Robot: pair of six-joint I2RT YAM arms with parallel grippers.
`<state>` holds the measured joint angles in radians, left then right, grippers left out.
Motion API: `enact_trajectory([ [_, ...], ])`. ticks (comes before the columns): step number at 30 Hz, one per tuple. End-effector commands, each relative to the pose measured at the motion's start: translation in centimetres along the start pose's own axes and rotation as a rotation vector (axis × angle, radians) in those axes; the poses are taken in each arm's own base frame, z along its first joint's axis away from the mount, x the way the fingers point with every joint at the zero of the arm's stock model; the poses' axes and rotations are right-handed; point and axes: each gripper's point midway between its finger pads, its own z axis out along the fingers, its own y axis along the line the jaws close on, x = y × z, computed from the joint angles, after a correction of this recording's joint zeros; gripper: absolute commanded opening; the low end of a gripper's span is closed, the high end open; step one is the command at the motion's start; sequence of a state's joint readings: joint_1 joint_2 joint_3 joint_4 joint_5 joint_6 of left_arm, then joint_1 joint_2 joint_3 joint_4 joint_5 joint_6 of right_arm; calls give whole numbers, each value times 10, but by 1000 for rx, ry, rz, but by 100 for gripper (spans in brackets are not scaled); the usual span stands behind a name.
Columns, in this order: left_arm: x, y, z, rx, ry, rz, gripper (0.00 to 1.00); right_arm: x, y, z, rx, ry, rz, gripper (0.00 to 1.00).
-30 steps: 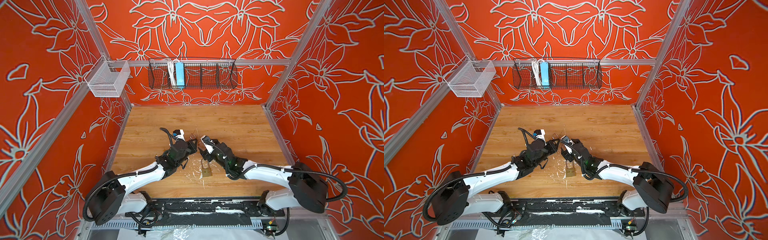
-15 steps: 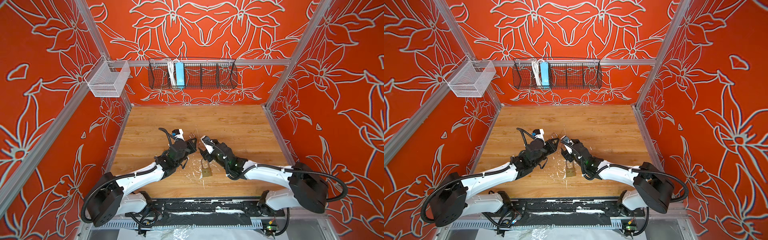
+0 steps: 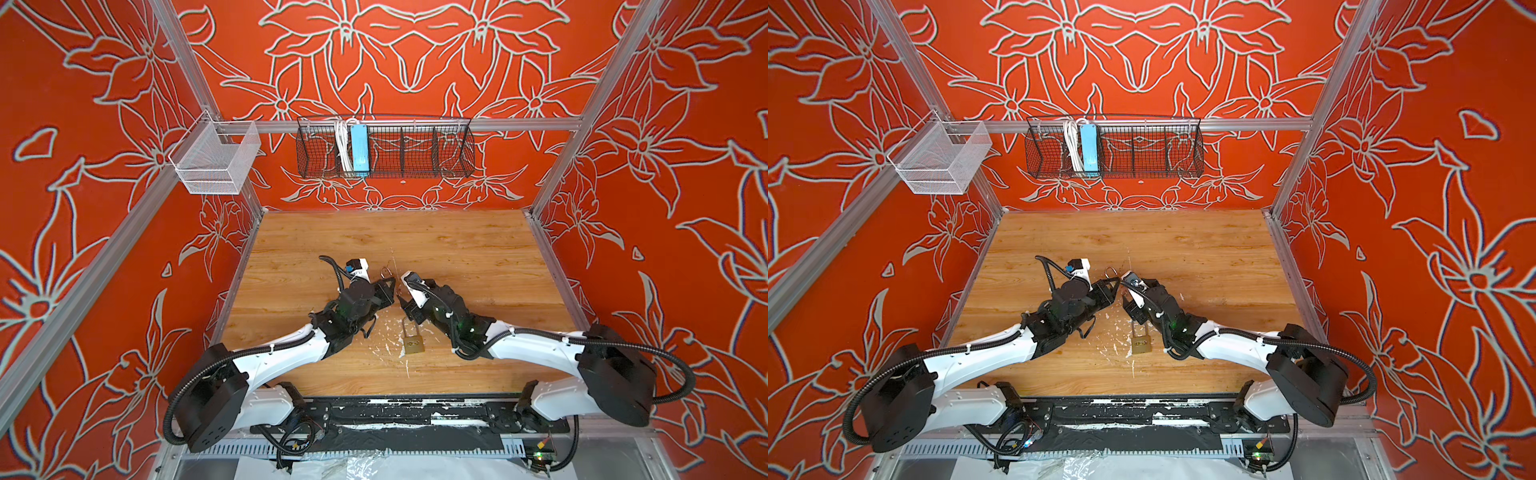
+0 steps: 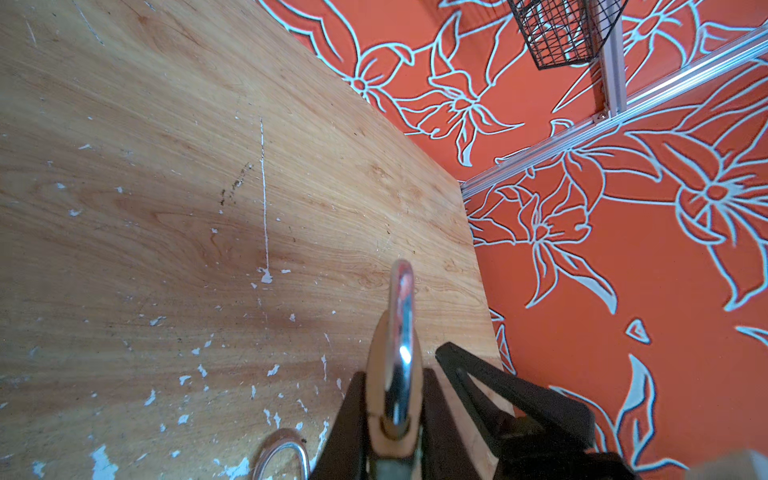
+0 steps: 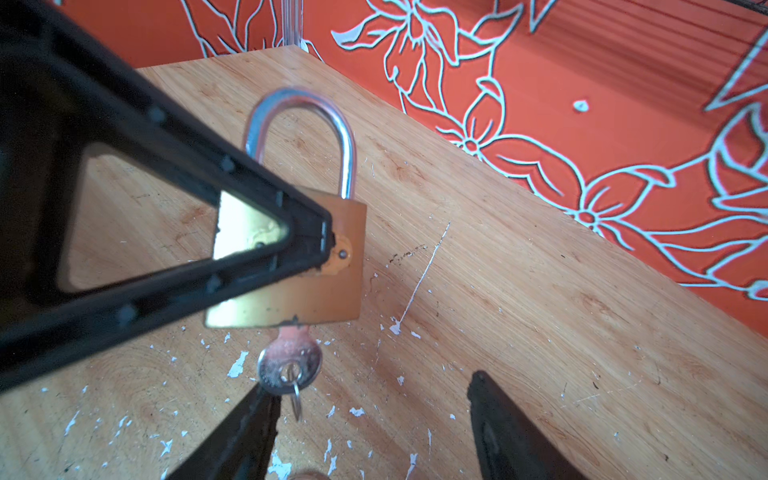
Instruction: Unlock with the key
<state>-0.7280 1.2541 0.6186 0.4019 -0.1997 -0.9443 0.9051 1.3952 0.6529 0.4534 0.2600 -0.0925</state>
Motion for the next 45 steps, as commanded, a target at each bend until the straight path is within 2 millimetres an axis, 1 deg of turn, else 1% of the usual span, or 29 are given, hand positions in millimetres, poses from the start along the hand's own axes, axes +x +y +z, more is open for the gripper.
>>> enact_trajectory([
  [1,-7,-20,1,67,-23,-28,0,-3,3,2,-14,-7,7,74],
  [6,-2,-20,5,68,-12,-21,0,-3,1,2,0,-6,8,74],
  [10,-1,-21,5,68,-15,-17,0,-2,0,4,6,6,6,68],
  [14,0,-21,5,67,-17,-14,0,-2,0,4,8,8,7,65],
  [17,0,-19,5,59,-18,-12,0,-2,-1,5,13,9,6,65],
  [23,-3,-22,3,66,-26,-13,0,-3,-2,4,19,7,6,65],
  [28,-3,-21,3,65,-27,-12,0,-2,-1,5,18,11,6,62],
  [32,-2,-21,4,65,-24,-12,0,-2,-1,5,17,13,7,53],
  [36,0,-22,5,67,-18,-13,0,-2,-1,5,15,14,6,52],
  [40,-1,-21,5,62,-22,-14,0,-2,0,6,13,15,8,43],
  [42,-1,-19,5,57,-27,-15,0,-2,0,6,12,15,9,42],
  [45,-3,-14,4,43,-51,-28,0,-3,0,6,10,13,11,37],
])
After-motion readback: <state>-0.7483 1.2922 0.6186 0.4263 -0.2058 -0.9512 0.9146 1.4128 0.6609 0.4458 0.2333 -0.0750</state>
